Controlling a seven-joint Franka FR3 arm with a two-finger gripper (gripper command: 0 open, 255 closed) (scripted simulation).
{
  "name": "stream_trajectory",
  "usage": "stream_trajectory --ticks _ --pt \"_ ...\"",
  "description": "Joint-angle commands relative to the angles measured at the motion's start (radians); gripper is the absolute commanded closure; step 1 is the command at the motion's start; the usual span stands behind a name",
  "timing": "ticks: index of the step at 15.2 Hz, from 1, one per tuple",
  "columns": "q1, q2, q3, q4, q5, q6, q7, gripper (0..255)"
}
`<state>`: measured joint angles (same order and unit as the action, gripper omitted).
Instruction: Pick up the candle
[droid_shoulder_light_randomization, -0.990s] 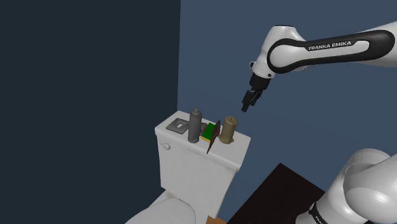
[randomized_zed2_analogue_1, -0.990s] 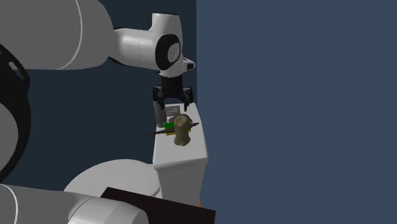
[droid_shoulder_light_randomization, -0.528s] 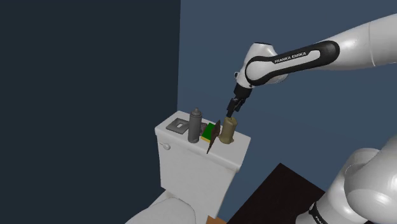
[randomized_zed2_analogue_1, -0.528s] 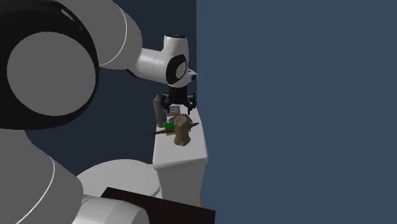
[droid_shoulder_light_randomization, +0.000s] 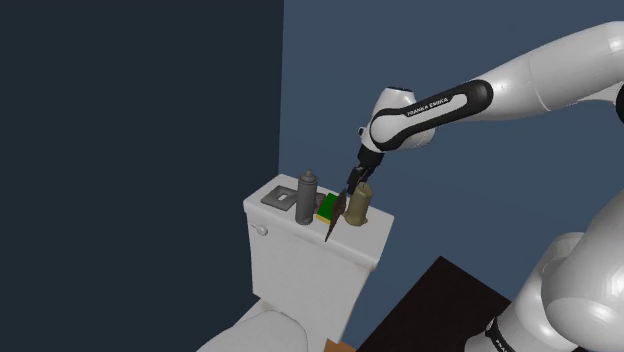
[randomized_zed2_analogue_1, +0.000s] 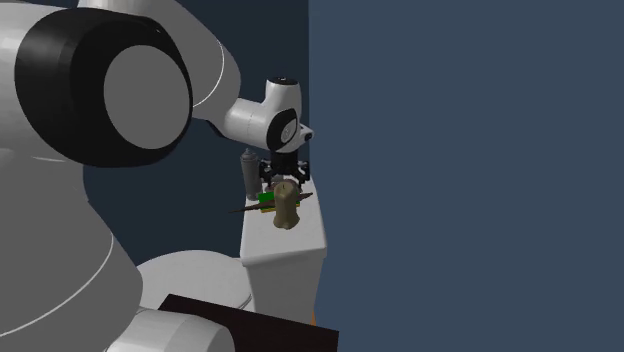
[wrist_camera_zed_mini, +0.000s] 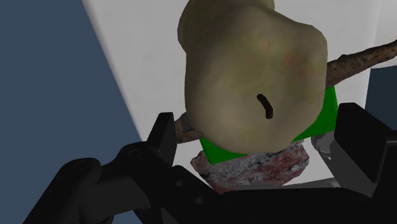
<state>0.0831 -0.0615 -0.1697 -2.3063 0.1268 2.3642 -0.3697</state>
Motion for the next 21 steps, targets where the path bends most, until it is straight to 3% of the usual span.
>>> stream_trajectory --ticks 1,4,5,14,21 --pt "0.0 0.017 -0.001 -0.013 0.008 0.029 -0.008 0" --pt "0.001 0.022 -0.001 -0.016 0.01 0.037 -0.01 0" --pt "0.001 0.022 -0.001 -0.016 0.01 0.038 -0.01 255" --pt "0.001 0.022 -0.001 -0.016 0.01 0.037 -0.01 255" --pt "-0.002 -0.03 0.0 0.028 -0.014 -0.057 0.013 255"
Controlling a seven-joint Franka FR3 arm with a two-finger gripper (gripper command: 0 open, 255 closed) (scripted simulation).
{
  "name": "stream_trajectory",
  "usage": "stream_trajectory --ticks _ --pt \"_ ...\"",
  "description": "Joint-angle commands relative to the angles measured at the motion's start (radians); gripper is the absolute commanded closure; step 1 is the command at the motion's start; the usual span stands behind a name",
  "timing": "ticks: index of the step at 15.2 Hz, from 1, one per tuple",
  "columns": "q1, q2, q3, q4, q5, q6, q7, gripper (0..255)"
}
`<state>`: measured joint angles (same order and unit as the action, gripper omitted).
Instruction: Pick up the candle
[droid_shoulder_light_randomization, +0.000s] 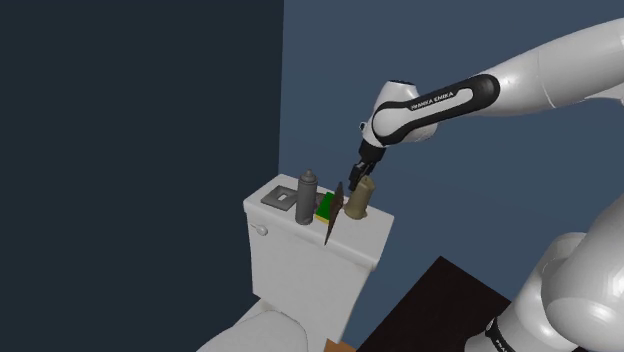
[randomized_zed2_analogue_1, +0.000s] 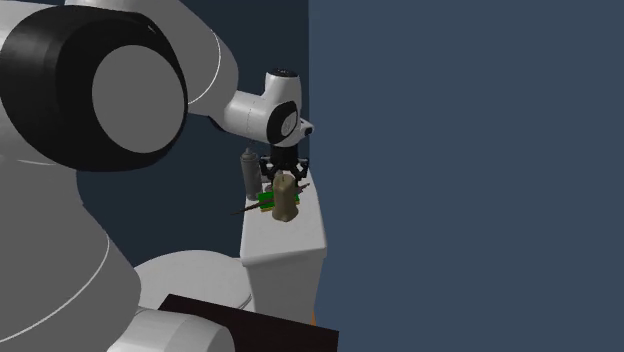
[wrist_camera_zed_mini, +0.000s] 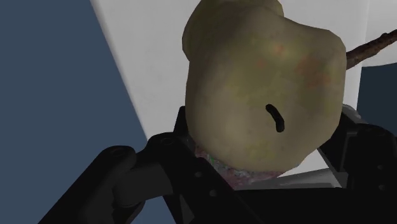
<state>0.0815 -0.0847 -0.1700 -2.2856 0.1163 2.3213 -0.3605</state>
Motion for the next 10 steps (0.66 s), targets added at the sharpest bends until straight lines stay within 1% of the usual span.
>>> stream_trajectory --ticks 1,8,10 --pt "0.0 -0.014 0.001 0.014 -0.006 -0.027 0.007 255" --pt "-0.002 -0.054 0.003 0.07 -0.022 -0.121 0.024 255" --pt "-0.002 -0.054 0.003 0.071 -0.022 -0.123 0.025 255"
